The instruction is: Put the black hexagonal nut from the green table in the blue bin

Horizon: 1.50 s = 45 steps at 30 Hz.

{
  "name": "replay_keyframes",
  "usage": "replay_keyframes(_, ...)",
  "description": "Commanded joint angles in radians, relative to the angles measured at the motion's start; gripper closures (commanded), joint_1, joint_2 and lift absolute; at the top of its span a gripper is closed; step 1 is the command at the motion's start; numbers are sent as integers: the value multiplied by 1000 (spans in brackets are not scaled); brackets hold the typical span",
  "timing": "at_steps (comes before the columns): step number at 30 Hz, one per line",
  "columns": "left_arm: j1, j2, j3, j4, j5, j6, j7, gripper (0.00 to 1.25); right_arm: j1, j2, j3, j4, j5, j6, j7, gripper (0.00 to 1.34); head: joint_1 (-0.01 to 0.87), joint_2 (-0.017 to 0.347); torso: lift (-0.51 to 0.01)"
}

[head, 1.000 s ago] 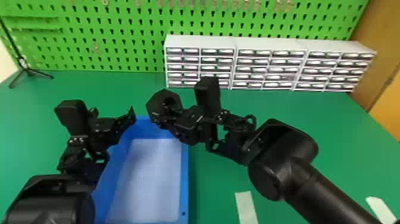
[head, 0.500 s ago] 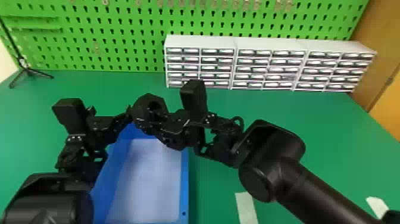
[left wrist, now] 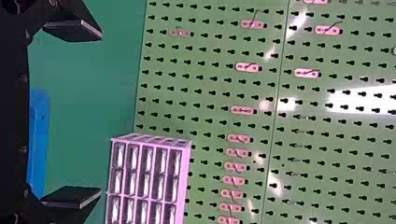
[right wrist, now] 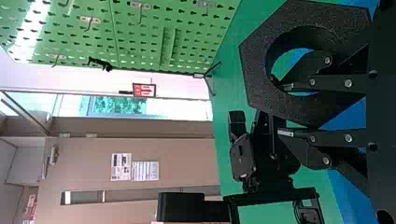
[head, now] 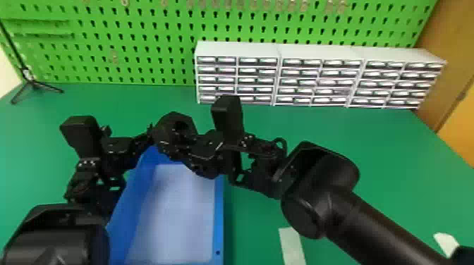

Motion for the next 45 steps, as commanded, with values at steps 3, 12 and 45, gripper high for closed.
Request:
replay_keyframes(3, 0, 0, 6, 0, -4, 0, 0, 114, 2, 0, -3, 2, -3, 0, 0, 883, 692, 8, -97)
replay_keyframes(12, 3, 0, 14, 3, -8, 0, 0, 114, 5, 3, -14, 10, -5, 0, 18, 593, 692, 8, -97)
replay_keyframes(45, 11, 0, 16, 3, -7, 0, 0, 117, 98, 28, -216, 5, 67, 63, 37, 562, 692, 8, -97)
